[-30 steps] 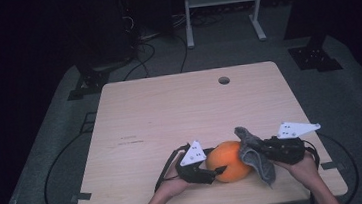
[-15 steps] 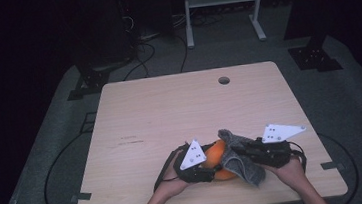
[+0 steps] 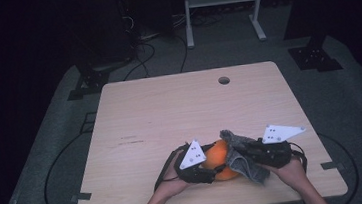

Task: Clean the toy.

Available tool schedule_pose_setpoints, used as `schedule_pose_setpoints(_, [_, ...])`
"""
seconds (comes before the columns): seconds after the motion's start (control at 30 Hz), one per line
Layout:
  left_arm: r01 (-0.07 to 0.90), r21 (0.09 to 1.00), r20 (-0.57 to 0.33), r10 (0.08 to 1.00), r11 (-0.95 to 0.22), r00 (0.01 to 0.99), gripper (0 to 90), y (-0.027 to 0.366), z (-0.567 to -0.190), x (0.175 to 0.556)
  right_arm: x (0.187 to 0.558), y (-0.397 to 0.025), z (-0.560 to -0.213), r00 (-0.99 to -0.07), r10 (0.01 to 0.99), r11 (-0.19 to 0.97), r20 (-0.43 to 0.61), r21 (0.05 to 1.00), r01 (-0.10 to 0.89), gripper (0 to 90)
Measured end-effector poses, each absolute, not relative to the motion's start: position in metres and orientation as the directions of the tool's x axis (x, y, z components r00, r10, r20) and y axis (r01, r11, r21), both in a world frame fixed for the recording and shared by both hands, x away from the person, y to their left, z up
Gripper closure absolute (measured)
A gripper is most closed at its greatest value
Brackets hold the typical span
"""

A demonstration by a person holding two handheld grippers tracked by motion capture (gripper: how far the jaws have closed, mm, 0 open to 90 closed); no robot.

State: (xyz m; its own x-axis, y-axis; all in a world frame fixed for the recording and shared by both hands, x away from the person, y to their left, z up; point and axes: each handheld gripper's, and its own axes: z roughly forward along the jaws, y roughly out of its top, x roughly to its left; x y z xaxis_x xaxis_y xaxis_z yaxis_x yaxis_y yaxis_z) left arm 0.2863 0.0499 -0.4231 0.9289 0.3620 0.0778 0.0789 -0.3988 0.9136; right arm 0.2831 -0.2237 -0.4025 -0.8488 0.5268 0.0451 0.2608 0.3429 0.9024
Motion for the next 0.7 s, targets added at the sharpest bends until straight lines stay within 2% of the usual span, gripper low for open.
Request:
schedule_pose_setpoints(0.13, [0.124,0.932,0.011,0.367,-0.341,0.93,11.8,0.06,-0.421,0.296,0.284,-0.234,-0.409,-0.853,0.516,0.332,0.084,0.898,0.29,81.2])
schedule_pose_setpoints(0.23, [0.175,0.907,-0.036,0.344,-0.384,0.938,7.9,0.059,-0.429,0.303,0.288,-0.242,-0.413,-0.844,0.526,0.313,0.105,0.898,0.308,81.2])
schedule_pose_setpoints(0.3, [0.181,0.888,-0.041,0.319,-0.422,0.947,8.7,0.055,-0.438,0.303,0.291,-0.247,-0.416,-0.831,0.544,0.298,0.119,0.898,0.324,81.2])
schedule_pose_setpoints(0.47, [0.157,0.907,-0.022,0.328,-0.391,0.944,26.0,0.047,-0.444,0.301,0.3,-0.268,-0.426,-0.781,0.603,0.251,0.165,0.889,0.382,81.2])
schedule_pose_setpoints(0.53, [0.16,0.91,-0.025,0.334,-0.383,0.942,27.0,0.044,-0.444,0.3,0.302,-0.272,-0.428,-0.768,0.615,0.237,0.181,0.886,0.399,81.2])
schedule_pose_setpoints(0.6, [0.156,0.911,-0.013,0.35,-0.382,0.937,24.5,0.044,-0.443,0.299,0.302,-0.272,-0.428,-0.767,0.618,0.244,0.171,0.886,0.394,81.2])
schedule_pose_setpoints(0.7, [0.178,0.909,-0.02,0.385,-0.378,0.923,12.7,0.041,-0.442,0.302,0.301,-0.272,-0.427,-0.768,0.62,0.248,0.162,0.888,0.388,81.2])
